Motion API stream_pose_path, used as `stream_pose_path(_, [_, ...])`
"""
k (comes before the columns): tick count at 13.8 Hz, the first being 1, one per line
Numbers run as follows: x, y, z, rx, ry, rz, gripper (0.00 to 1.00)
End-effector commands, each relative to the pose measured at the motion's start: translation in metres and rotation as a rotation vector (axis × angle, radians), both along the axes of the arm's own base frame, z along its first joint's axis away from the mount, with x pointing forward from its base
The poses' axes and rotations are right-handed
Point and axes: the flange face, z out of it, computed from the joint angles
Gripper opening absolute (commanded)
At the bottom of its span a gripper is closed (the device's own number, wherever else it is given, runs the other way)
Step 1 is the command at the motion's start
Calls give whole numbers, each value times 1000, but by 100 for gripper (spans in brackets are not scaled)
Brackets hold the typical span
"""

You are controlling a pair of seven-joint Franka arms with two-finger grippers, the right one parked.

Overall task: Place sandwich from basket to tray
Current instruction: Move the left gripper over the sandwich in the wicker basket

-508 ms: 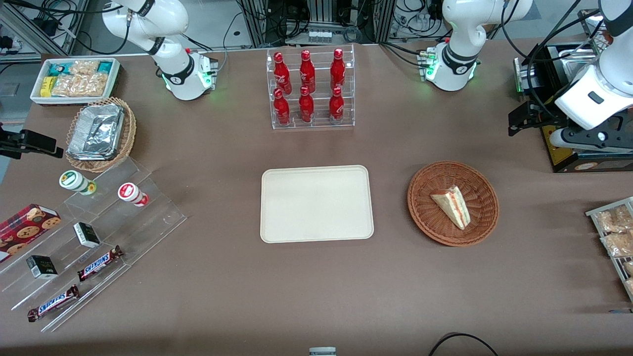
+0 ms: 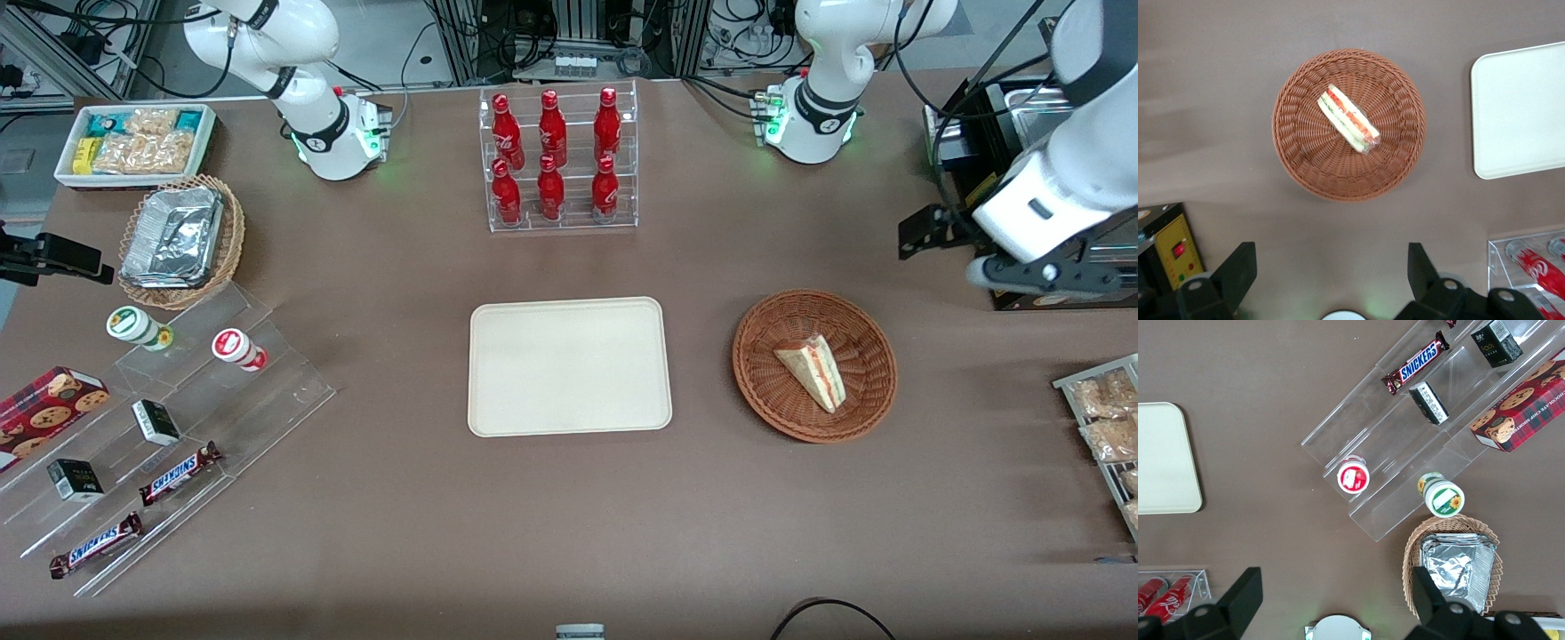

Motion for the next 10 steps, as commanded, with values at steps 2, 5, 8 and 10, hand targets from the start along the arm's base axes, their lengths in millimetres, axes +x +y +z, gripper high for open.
stream_pose_path(2, [-5,0,-63,-3,-38,-9,100])
stream_pose_path(5, [-16,1,-119,-2,-96,8,100])
stream_pose_path(8, [-28,3,-168,-4,-164,64,100])
stream_pose_path(10, [-26,-2,-183,-5,-172,163,100])
